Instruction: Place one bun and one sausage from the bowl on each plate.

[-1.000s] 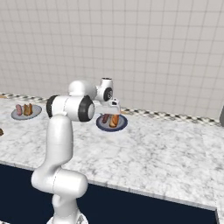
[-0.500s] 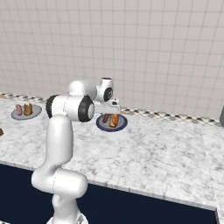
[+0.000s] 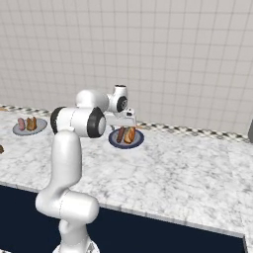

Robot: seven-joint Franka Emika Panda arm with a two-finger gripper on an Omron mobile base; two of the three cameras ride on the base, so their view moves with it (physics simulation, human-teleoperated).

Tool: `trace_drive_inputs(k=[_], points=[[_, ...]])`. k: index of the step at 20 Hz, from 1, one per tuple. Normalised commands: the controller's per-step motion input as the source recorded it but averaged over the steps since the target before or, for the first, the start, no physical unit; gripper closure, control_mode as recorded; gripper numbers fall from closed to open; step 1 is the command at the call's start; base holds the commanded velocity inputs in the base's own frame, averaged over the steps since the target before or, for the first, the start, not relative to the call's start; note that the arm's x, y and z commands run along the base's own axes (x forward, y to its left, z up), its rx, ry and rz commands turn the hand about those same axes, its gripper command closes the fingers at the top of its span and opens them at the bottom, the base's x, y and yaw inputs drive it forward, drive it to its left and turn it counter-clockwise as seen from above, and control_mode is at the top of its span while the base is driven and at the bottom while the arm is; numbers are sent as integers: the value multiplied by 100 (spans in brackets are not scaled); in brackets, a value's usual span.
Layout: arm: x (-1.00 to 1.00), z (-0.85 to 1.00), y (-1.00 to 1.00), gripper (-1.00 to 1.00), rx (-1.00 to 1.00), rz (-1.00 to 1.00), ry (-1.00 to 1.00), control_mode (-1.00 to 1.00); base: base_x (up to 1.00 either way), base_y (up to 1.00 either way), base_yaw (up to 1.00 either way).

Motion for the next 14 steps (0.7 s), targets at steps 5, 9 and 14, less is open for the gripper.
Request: trace_drive_inputs(k=[5,9,14], points=[[-48,100,5,-100,0,0,-12,-100,0,0,0],[-93,96,0,-100,1,0,-16,-100,0,0,0],[-100,22,-26,-100,3,1,-8,-100,0,0,0]])
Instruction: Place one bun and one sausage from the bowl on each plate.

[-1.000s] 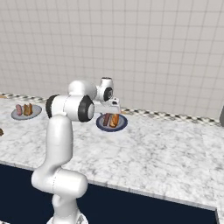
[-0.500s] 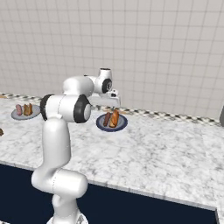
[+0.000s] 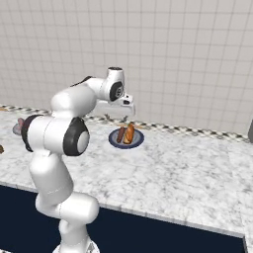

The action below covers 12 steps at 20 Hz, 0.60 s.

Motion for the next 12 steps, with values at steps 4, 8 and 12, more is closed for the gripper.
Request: trace_drive_inputs(k=[4,8,12], points=[[-100,3,-23,-100,5,1,0,-100,0,0,0],[-100,41,-3,-100,5,0,0,-100,0,0,0],[-80,61,32,-100,0,7,10,-100,0,0,0]])
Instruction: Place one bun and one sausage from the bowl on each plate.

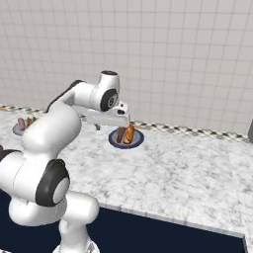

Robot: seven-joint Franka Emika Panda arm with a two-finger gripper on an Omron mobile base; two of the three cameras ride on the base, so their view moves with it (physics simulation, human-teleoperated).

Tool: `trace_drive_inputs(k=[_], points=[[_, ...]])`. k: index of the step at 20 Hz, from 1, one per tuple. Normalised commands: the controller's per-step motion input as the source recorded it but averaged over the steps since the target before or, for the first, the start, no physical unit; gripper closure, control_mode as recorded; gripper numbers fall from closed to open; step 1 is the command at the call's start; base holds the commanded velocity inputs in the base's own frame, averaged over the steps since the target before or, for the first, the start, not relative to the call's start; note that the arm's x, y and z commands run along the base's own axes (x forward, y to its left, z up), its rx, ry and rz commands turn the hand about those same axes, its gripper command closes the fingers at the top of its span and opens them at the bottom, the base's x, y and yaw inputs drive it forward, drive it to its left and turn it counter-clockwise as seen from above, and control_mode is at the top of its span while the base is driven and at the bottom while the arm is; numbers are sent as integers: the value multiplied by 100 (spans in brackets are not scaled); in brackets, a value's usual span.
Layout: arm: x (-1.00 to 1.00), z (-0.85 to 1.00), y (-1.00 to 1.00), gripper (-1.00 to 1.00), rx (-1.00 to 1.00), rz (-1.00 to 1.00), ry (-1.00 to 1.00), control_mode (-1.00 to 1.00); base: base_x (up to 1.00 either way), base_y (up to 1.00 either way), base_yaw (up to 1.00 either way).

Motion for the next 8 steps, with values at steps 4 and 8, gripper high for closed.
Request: trace_drive_inputs(k=[4,8], points=[[-76,72,34,-100,0,2,12,-100,0,0,0],[-96,44,3,-100,2,0,1,-100,0,0,0]])
